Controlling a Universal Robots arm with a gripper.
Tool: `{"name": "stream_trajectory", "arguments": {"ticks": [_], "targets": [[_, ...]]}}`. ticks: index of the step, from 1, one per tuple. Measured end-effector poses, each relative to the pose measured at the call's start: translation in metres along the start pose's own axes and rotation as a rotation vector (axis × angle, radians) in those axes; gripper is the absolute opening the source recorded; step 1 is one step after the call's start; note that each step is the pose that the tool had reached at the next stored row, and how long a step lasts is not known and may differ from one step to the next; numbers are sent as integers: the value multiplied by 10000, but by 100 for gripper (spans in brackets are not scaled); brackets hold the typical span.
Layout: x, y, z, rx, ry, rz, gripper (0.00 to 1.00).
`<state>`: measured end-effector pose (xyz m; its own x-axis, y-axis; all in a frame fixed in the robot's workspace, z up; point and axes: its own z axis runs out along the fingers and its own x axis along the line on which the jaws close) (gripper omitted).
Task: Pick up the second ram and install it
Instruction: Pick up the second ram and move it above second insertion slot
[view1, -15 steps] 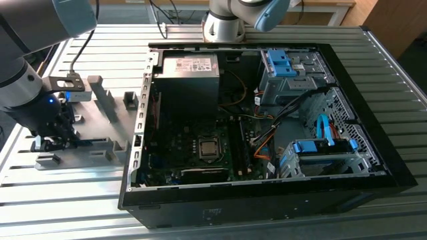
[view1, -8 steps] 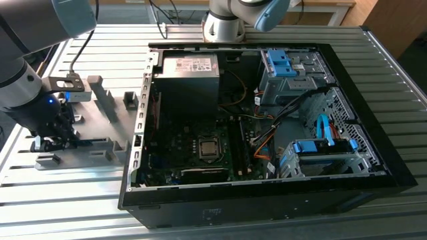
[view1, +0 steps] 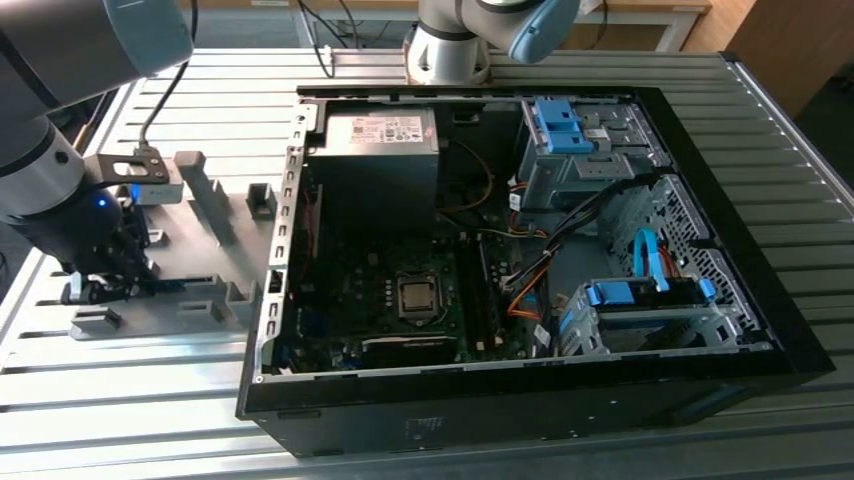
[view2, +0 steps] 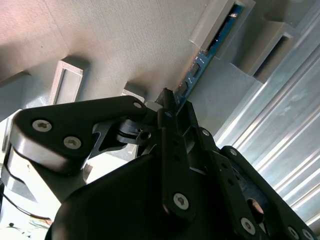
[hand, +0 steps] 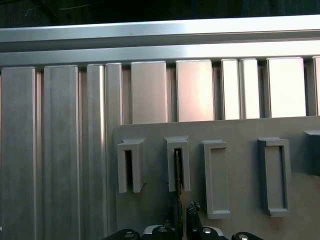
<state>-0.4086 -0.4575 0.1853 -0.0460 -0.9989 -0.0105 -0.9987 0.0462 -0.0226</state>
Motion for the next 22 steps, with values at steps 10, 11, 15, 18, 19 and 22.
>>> {"name": "stream_trajectory", "arguments": {"ticks": [10,11,15,18,19,22], "targets": [[0,0,2,0,0,0,15],[0,0,2,0,0,0,14],[0,0,2,0,0,0,14],[0,0,2,0,0,0,14],[0,0,2,0,0,0,14],[0,0,3,0,-1,-17,14]]}}
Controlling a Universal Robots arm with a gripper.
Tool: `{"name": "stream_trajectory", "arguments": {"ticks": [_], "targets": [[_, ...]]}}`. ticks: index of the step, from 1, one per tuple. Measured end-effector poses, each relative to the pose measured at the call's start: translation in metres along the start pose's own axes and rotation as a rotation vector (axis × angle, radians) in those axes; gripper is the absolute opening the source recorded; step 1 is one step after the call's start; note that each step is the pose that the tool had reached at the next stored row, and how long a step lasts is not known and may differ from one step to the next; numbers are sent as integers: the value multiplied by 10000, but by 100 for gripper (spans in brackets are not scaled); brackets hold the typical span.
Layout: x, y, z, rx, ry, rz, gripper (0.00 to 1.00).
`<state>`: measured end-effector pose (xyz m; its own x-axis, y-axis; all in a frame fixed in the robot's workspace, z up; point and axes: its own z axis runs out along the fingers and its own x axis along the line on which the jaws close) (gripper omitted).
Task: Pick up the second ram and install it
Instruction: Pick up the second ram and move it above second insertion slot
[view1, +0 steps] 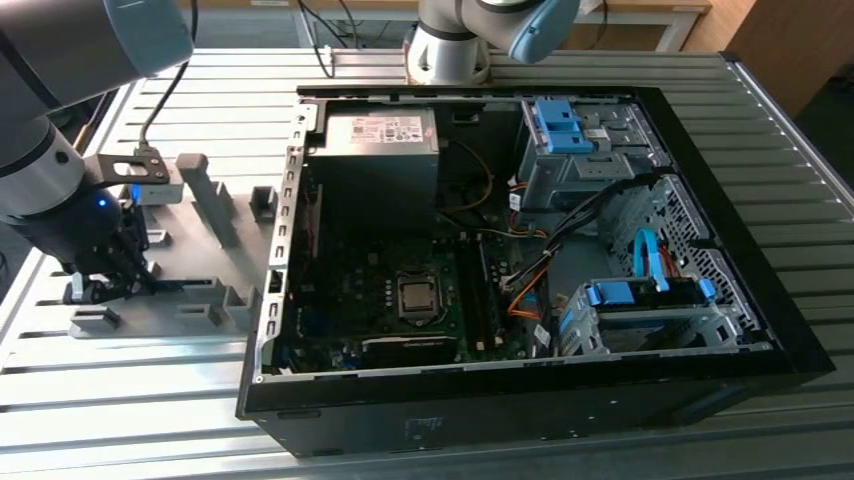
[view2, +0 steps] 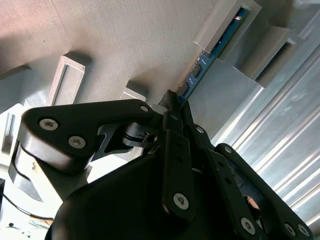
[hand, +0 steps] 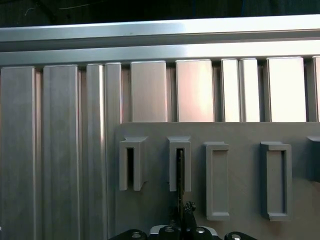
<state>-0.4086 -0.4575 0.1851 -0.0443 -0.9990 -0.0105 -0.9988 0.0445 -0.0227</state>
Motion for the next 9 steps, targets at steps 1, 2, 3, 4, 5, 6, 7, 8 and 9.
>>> {"name": "stream_trajectory", "arguments": {"ticks": [1,2,3,4,5,6,7,8,9], "targets": [[0,0,0,-1,-2,-67,14],[0,0,0,-1,-4,-183,14],[0,0,0,-2,-7,-288,14],[0,0,0,-3,-8,-371,14],[1,0,0,-4,-9,-389,14],[1,0,0,-4,-9,-390,14],[1,0,0,-4,-9,-391,14],[1,0,0,-4,-9,-391,14],[1,0,0,-4,-9,-391,14]]}}
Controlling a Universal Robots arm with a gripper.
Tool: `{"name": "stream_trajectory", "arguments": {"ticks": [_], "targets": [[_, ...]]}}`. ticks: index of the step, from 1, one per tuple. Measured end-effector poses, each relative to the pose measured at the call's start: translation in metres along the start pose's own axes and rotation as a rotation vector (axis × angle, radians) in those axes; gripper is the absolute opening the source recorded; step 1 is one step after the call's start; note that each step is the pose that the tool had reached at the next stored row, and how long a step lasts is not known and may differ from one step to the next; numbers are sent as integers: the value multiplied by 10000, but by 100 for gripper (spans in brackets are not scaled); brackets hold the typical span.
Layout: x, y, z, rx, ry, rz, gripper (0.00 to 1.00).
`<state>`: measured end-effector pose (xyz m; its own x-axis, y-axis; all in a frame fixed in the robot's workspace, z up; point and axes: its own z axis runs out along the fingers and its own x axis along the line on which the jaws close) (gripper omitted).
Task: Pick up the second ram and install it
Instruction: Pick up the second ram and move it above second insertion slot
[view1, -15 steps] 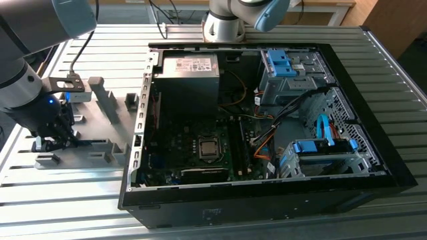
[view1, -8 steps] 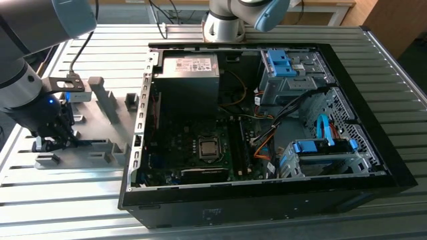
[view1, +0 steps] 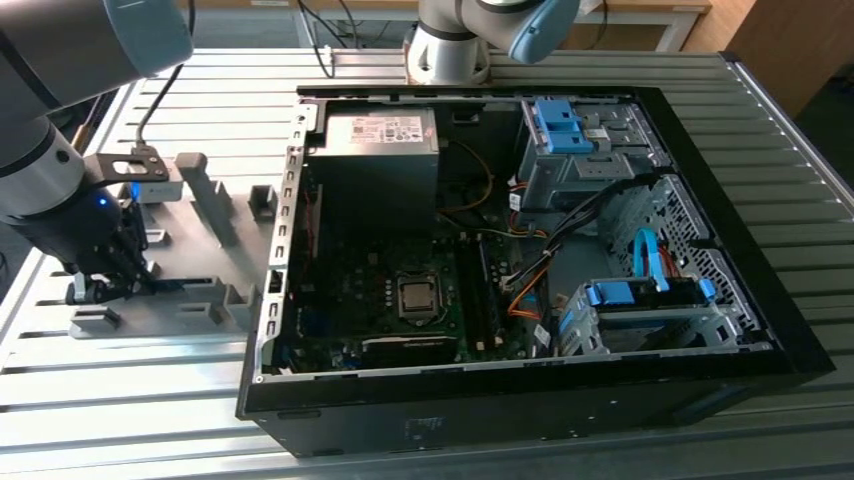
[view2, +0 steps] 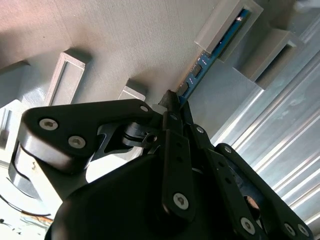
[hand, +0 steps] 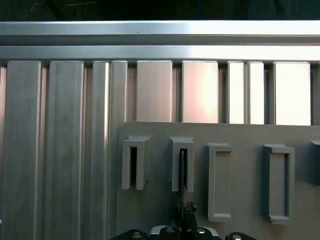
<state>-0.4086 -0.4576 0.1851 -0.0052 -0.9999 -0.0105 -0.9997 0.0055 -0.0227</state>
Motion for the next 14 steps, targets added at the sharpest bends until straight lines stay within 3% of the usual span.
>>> {"name": "stream_trajectory", "arguments": {"ticks": [5,14], "targets": [[1,0,0,-3,-8,-351,14],[1,0,0,-3,-5,-213,14]]}}
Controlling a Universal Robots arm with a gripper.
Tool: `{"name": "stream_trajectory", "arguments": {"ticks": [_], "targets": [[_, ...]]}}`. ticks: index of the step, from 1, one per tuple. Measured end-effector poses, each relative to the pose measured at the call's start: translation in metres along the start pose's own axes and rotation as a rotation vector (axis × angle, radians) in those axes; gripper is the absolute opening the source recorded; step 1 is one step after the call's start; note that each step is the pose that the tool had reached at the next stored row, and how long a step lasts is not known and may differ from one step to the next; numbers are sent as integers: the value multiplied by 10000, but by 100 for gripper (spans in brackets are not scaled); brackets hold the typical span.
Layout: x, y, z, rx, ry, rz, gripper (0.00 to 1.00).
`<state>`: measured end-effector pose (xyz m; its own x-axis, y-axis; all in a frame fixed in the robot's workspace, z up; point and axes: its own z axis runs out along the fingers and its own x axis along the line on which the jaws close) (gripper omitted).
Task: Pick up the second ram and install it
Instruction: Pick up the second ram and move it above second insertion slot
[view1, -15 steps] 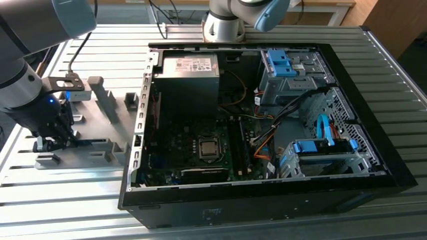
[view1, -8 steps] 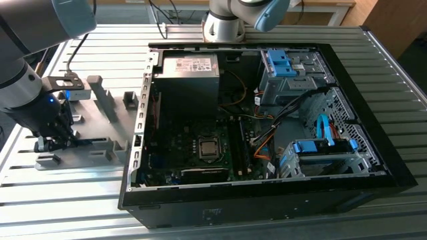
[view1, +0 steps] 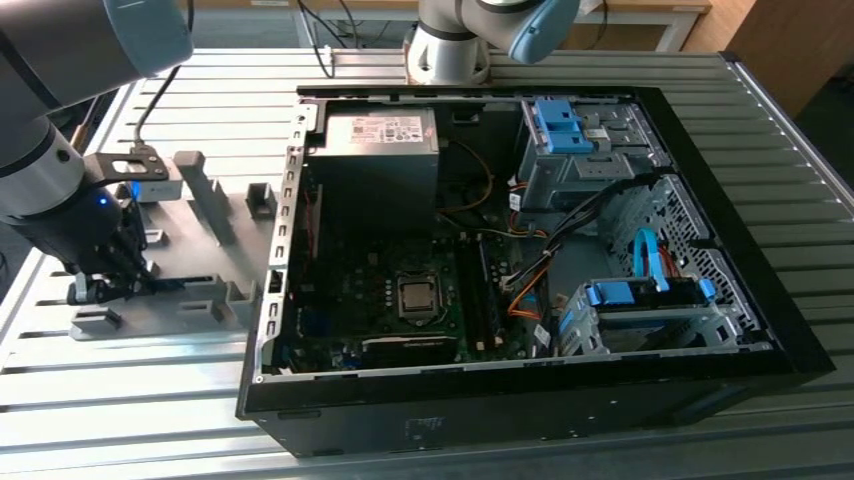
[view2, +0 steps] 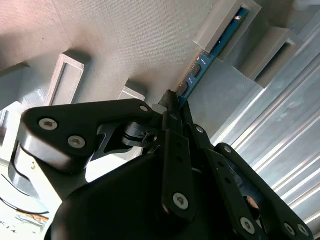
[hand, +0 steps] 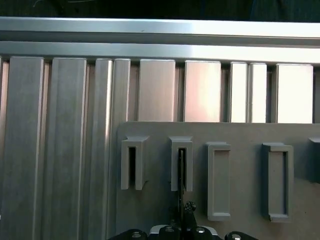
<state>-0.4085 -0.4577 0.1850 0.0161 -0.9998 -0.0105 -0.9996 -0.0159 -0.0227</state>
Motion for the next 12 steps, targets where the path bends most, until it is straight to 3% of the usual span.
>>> {"name": "stream_trajectory", "arguments": {"ticks": [12], "targets": [[0,0,0,1,3,114,14]]}}
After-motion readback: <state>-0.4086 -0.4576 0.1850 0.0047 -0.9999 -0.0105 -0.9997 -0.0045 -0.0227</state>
